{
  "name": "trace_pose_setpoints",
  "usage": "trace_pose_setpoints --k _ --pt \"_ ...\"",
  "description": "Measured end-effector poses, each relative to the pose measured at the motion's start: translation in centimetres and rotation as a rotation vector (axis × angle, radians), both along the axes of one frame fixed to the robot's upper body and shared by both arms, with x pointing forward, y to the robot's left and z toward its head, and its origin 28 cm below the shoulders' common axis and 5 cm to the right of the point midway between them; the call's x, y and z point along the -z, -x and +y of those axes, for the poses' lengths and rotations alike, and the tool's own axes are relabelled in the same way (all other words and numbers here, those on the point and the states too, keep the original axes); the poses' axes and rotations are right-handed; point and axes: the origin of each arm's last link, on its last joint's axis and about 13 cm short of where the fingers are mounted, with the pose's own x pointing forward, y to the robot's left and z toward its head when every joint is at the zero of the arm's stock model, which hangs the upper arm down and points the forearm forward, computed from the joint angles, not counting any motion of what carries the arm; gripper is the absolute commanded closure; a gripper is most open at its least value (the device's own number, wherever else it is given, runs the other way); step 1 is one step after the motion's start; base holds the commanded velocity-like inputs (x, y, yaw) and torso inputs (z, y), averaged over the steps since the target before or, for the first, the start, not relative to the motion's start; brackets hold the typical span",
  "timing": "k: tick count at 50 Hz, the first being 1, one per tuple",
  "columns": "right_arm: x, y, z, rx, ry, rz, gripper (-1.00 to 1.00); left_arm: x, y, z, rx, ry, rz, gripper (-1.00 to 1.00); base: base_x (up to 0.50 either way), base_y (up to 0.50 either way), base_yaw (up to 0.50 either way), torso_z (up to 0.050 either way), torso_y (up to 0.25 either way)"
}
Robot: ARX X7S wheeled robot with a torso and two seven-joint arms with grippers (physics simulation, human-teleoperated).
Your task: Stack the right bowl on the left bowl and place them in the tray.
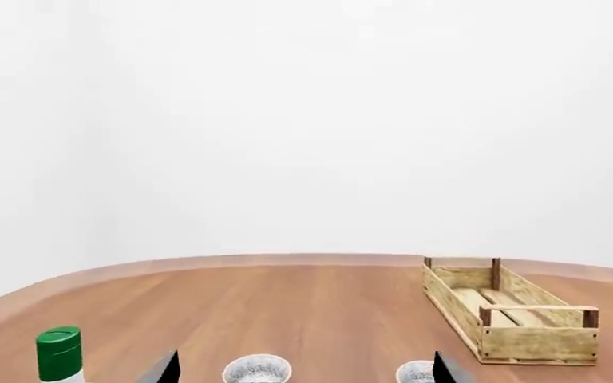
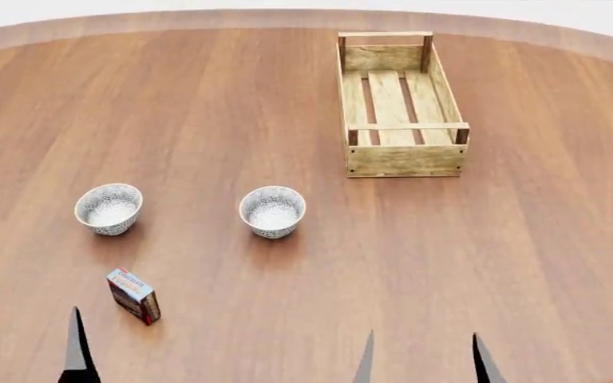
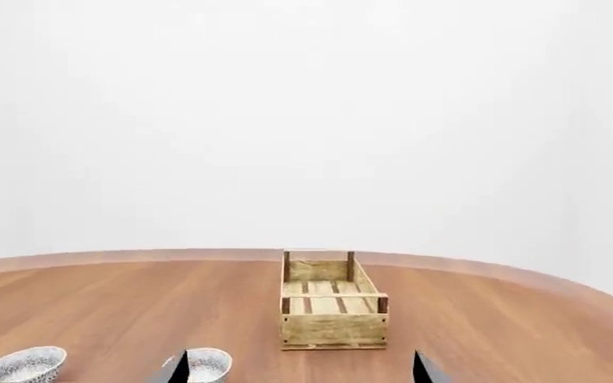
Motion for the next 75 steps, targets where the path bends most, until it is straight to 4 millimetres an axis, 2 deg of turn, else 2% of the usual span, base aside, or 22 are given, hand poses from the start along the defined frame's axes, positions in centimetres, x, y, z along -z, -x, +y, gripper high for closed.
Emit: trace_pose_setpoints --k 8,18,54,61,75 --pt "-2.9 0.8 -0.2 0.017 -0.013 -0.205 -1.00 -2.7 0.9 0.3 -0.035 -0.014 -0.170 -1.00 0.00 0.00 0.00 0.000 0.000" --pt "-4.2 1.5 -0.3 0.012 -0.026 -0.317 -1.00 -4.4 1.7 0.4 -0.056 -0.016 -0.273 -1.00 0.00 -0.05 0.00 0.000 0.000" --pt "-4.6 1.8 -0.4 -0.010 -0.053 -0.355 -1.00 -5.1 2.1 0.3 -0.059 -0.020 -0.322 -1.00 0.00 -0.50 0.00 0.000 0.000" --pt "-4.5 1.7 -0.4 -0.006 -0.038 -0.335 -1.00 -5.0 2.1 0.2 -0.056 -0.022 -0.320 -1.00 0.07 0.00 0.00 0.000 0.000" --pt "-4.3 1.7 -0.1 -0.013 -0.016 -0.308 -1.00 -5.0 2.2 0.2 -0.056 -0.025 -0.322 -1.00 0.49 0.18 0.00 0.000 0.000"
